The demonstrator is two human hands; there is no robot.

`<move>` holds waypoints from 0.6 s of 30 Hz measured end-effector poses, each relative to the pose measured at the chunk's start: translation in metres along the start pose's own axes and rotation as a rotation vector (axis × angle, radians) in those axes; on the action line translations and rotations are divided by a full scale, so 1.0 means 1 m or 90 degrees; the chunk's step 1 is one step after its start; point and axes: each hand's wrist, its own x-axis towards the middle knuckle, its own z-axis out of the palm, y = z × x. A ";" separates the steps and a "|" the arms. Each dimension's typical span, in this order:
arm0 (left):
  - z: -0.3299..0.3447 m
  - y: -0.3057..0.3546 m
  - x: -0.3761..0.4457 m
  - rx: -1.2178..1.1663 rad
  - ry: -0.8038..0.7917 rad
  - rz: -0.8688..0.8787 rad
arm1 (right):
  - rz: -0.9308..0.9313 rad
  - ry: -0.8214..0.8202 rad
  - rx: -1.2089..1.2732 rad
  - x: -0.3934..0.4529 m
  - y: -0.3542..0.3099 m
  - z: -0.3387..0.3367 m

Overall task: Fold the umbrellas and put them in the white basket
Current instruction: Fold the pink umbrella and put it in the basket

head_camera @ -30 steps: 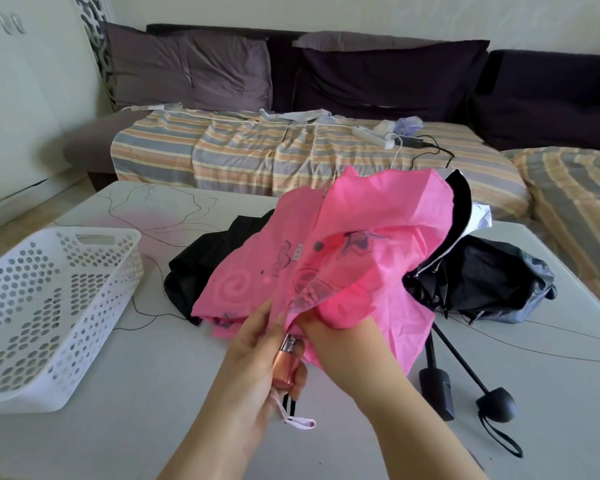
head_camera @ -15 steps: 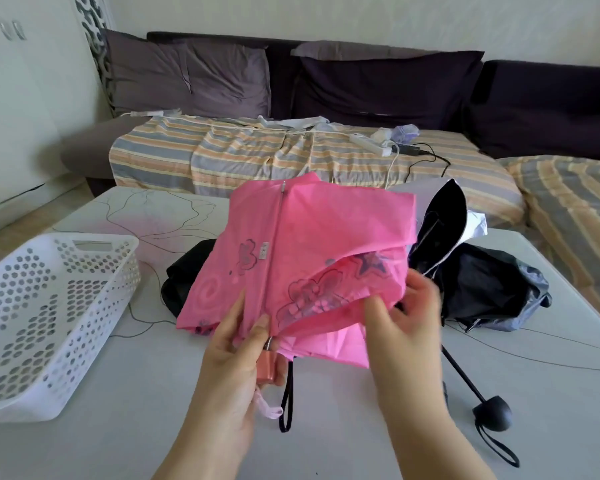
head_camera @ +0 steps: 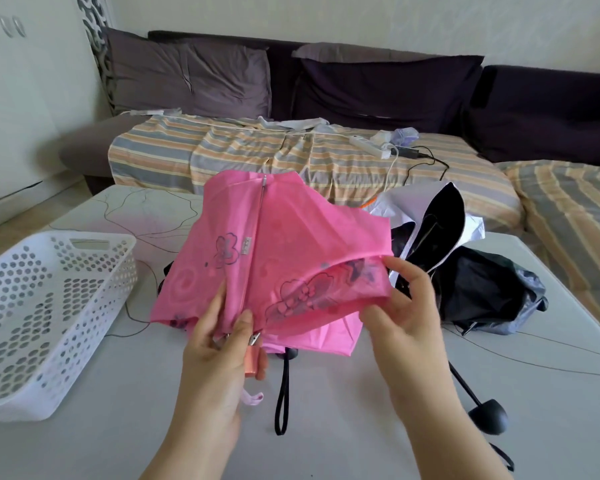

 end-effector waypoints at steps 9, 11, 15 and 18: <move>0.004 -0.006 -0.004 0.025 -0.088 0.006 | 0.010 0.062 -0.133 0.024 0.001 -0.018; 0.004 -0.006 -0.004 0.022 -0.083 -0.001 | 0.008 0.058 -0.134 0.025 -0.001 -0.021; 0.003 -0.004 -0.002 0.028 -0.089 -0.008 | 0.030 0.080 -0.039 0.033 -0.004 -0.035; -0.001 -0.002 -0.003 0.045 -0.116 -0.014 | 0.016 -0.030 -0.137 0.038 -0.004 -0.046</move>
